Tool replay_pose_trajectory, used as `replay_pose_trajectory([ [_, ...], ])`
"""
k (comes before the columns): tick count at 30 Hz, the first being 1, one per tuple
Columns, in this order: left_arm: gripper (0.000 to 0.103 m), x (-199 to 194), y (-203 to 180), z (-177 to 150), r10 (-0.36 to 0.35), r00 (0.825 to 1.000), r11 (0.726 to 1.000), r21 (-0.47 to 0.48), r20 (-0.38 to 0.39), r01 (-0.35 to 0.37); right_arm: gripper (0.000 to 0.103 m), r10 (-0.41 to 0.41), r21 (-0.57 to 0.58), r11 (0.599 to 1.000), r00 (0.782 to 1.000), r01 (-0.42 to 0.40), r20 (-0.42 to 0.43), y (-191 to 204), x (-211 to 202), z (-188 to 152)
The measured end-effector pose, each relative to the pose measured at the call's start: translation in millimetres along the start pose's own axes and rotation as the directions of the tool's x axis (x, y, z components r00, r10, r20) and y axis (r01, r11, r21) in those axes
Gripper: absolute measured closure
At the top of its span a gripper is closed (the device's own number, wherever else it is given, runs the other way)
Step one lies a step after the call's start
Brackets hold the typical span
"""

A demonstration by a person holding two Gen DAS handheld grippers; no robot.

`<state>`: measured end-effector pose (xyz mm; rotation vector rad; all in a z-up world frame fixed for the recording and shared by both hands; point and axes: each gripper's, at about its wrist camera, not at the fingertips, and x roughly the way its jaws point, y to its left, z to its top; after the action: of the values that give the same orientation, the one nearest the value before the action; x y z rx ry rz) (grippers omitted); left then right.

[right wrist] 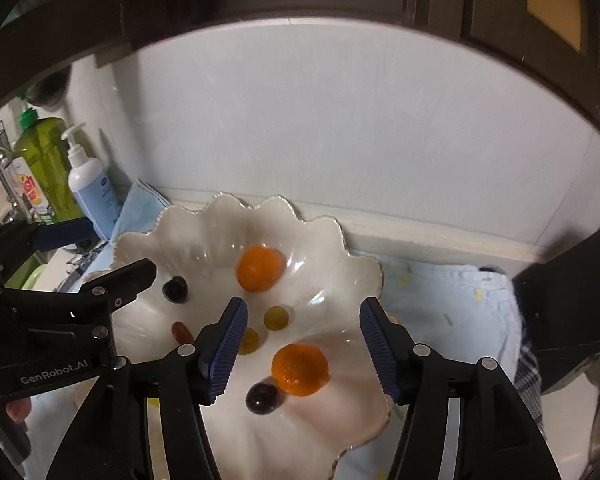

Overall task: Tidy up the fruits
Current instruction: 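Open both grippers to drop the brown fruit and orange into the bowl, then withdraw both tools toward the dark plum and red date on the cloth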

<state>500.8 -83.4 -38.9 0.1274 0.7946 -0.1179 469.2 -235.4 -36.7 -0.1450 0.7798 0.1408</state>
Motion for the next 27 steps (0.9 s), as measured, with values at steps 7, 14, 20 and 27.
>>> replay_pose_trajectory([
  [7, 0.021, -38, 10, -20, 0.006, 0.999, 1.0, -0.019, 0.054, -0.005, 0.043, -0.011, -0.036, 0.999, 0.996, 0.014, 0.085, 17, -38, -10],
  [14, 0.021, -75, 16, -42, 0.002, 0.995, 1.0, -0.019, 0.099, 0.0, 0.043, 0.008, -0.046, 0.999, 0.988, -0.001, 0.152, 32, -72, -23],
  [20, 0.021, -107, 20, -54, 0.01, 0.988, 1.0, -0.013, 0.153, -0.008, 0.043, 0.016, -0.047, 0.999, 0.977, -0.006, 0.212, 44, -101, -35],
  [27, 0.02, -138, 25, -68, 0.011, 0.979, 1.0, -0.005, 0.201, -0.01, 0.043, 0.03, -0.047, 0.999, 0.962, -0.018, 0.272, 58, -132, -51],
])
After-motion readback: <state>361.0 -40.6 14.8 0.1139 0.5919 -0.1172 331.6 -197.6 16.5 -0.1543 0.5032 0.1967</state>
